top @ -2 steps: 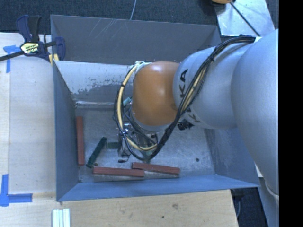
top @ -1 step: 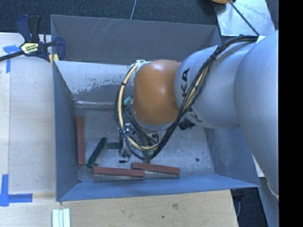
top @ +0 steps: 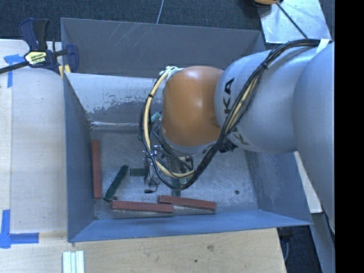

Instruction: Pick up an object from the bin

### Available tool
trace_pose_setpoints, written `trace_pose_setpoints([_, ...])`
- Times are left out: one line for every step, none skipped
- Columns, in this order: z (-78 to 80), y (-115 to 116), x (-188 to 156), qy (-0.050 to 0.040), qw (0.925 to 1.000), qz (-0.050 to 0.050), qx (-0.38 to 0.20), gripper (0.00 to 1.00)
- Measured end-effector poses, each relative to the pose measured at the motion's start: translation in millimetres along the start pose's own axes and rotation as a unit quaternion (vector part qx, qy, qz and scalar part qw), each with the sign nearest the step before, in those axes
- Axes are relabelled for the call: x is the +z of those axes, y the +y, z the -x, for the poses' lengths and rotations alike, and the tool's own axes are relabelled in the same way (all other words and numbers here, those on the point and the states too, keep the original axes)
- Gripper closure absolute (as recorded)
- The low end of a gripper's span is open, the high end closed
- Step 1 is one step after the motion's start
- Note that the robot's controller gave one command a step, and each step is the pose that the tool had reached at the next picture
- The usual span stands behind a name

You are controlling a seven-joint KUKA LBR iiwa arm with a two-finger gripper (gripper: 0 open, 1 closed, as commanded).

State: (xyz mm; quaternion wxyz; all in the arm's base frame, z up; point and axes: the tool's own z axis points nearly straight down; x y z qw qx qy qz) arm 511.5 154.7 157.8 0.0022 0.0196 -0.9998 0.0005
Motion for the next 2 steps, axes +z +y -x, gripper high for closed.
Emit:
trace_pose_setpoints([1.0,0.2,-17.6,-0.0024,1.0,0.001,0.0,1.0])
trace_pose_setpoints([1.6,0.3,-31.9,-0.0033,1.0,0.001,0.0,1.0])
